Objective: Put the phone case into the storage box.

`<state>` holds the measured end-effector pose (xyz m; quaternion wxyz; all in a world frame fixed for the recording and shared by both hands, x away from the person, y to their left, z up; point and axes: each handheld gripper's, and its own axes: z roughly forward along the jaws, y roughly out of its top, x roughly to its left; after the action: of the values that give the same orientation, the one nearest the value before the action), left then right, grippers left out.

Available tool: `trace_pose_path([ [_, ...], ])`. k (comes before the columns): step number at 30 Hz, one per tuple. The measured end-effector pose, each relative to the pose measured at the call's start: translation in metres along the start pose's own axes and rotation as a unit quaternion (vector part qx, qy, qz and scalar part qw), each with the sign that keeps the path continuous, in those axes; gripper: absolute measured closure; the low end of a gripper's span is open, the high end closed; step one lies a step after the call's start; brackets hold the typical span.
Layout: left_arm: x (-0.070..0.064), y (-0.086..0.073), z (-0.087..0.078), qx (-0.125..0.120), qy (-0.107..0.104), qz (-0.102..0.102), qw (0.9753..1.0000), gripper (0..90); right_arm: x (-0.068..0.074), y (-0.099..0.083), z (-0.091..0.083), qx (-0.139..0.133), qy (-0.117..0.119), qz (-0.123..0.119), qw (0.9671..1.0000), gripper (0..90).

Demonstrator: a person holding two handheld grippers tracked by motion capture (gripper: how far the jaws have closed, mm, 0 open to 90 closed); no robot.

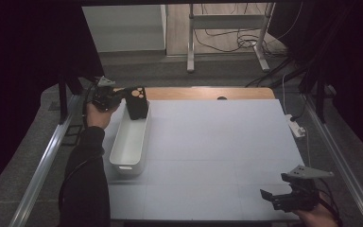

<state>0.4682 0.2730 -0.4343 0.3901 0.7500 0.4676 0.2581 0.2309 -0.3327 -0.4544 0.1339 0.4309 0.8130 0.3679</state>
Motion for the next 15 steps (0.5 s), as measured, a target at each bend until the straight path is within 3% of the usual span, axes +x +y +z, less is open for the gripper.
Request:
trace_pose_path([
  [15,0.0008,-0.0022,0.0039,0.004,0.006,-0.020,0.9998,68.5,-0.0003,-0.0001,0.0000,0.000,-0.001,0.001,1.0000,0.0],
])
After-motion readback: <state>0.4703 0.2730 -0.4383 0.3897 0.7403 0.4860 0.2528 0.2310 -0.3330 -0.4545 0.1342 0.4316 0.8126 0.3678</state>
